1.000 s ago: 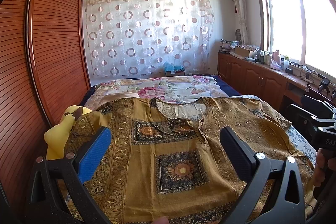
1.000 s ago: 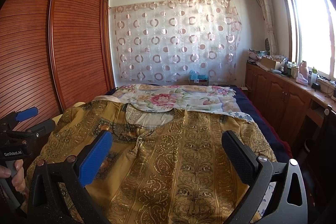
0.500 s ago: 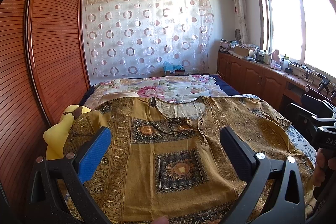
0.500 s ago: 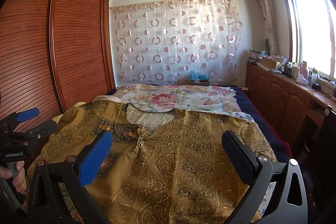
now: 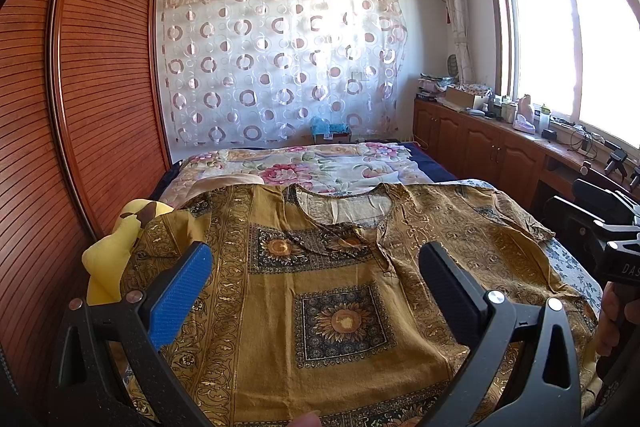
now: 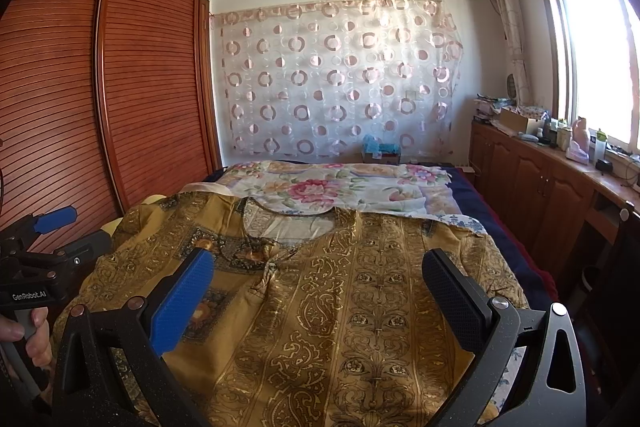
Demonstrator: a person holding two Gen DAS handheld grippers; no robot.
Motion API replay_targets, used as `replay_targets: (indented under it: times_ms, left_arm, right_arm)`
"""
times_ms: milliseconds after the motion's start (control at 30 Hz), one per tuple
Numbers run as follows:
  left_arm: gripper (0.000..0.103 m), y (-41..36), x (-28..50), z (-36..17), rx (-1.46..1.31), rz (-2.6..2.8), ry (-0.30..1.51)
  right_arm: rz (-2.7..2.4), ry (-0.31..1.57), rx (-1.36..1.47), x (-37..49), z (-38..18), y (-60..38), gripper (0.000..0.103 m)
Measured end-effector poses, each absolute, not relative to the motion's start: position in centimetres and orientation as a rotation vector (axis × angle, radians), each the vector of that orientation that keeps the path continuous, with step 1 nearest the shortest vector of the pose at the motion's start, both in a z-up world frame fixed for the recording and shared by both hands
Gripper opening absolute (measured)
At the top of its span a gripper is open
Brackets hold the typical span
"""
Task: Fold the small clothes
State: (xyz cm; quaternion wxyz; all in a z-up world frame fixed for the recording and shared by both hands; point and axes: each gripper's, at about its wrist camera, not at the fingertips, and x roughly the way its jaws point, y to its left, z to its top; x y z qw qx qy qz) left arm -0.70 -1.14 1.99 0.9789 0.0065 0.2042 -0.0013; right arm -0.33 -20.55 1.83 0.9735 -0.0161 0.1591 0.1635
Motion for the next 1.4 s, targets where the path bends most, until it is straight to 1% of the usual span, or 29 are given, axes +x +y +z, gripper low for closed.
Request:
replay_targets:
  times_ms: [200,333,900,967,1100,1233,1333,1400]
  left_arm:
    - [0.103,-1.0,-0.3,1.1,0.005,0.0,0.437]
    - [0.103,0.5,0.2,-0.6,-0.007,0.013,0.466]
    - [0.103,12.3,2.2,-4.3,-0.079,0.031,0.615]
    - [0.101,13.7,3.0,-4.9,-0.085,0.034,0.647]
    - [0.093,17.0,4.4,-6.4,-0.1,0.054,0.706]
    - [0.084,20.3,5.8,-7.6,-0.154,0.053,0.754]
    - [0.08,22.1,6.8,-8.4,-0.189,0.047,0.769]
    - [0.08,23.1,7.8,-9.0,-0.202,0.08,0.794]
  right_arm:
    - [0.361,0.333,-0.036,0.1,1.5,-20.2,0.103]
    - [0.414,0.361,-0.053,0.7,0.6,-19.3,0.103]
    - [0.506,0.521,-0.132,5.0,-2.9,-18.3,0.103]
    - [0.518,0.548,-0.148,5.6,-3.5,-18.2,0.103]
    - [0.534,0.605,-0.184,6.4,-4.5,-17.6,0.102]
    - [0.545,0.612,-0.197,6.5,-3.6,-17.8,0.102]
    - [0.54,0.611,-0.216,6.3,-3.1,-17.8,0.102]
    - [0.532,0.605,-0.23,6.4,-3.0,-17.4,0.102]
